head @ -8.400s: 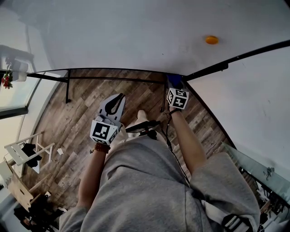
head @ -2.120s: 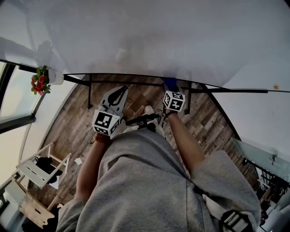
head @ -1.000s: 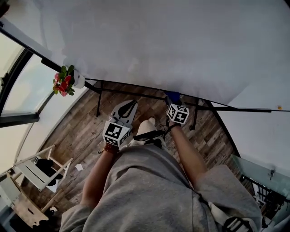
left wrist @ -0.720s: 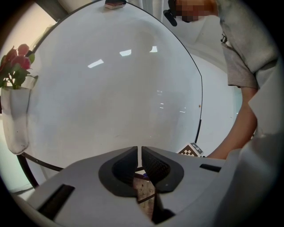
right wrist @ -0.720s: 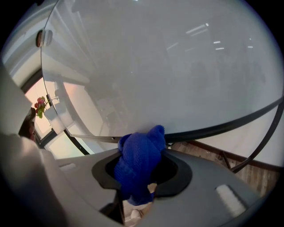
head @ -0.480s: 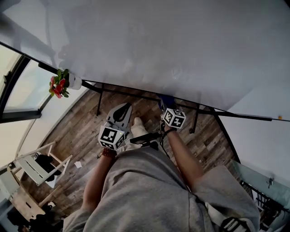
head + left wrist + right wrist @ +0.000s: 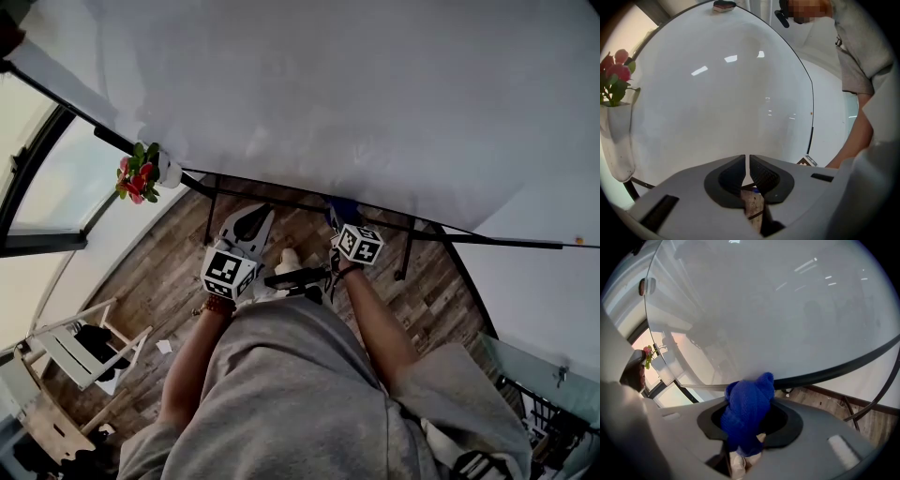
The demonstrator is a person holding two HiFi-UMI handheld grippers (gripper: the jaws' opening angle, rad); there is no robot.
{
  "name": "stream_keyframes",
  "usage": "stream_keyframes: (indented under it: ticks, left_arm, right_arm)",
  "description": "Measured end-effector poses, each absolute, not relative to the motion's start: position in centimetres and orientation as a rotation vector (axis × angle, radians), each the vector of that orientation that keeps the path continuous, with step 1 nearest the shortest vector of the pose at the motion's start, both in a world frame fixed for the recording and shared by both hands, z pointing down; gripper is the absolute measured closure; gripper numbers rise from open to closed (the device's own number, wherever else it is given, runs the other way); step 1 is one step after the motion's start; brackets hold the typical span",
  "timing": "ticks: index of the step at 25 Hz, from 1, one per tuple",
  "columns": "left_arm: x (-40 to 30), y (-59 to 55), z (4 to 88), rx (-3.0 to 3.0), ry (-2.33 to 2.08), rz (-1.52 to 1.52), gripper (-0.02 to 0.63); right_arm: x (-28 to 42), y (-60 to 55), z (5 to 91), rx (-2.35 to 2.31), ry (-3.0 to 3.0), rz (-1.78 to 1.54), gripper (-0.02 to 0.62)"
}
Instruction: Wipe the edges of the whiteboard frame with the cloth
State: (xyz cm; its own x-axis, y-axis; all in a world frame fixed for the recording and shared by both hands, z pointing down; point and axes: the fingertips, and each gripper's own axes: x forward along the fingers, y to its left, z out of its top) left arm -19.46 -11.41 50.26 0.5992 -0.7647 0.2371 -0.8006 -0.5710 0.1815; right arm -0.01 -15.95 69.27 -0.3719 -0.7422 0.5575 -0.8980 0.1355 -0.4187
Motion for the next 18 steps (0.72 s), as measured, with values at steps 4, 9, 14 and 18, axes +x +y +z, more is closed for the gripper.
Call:
stream_keyframes:
  ticks: [4,9,14,18]
  left_arm:
    - [-21.5,-11.6,49.8,2.569,-1.287,0.196,0.572]
    - [-24.1,-11.9,49.6,2.569,-1.305,0.178,0.572]
    - [-25.4,-11.7,49.4,2.574,-1.300,0.176,0.572]
    - [-26.5,-11.3,49.6,2.569,-1.298,0.180,0.572]
  right_arm:
    - [-2.0,-16.2,69.1,1.603,-2.201,1.065,0.448]
    - [-3.7,-16.6,69.2,1.609,-2.193,1.058,0.448]
    - [-4.8,-16.6,69.1,1.641,-2.168,1.072,0.448]
    - [-6.4,-16.8,69.2,1.605,-2.195,1.072,0.448]
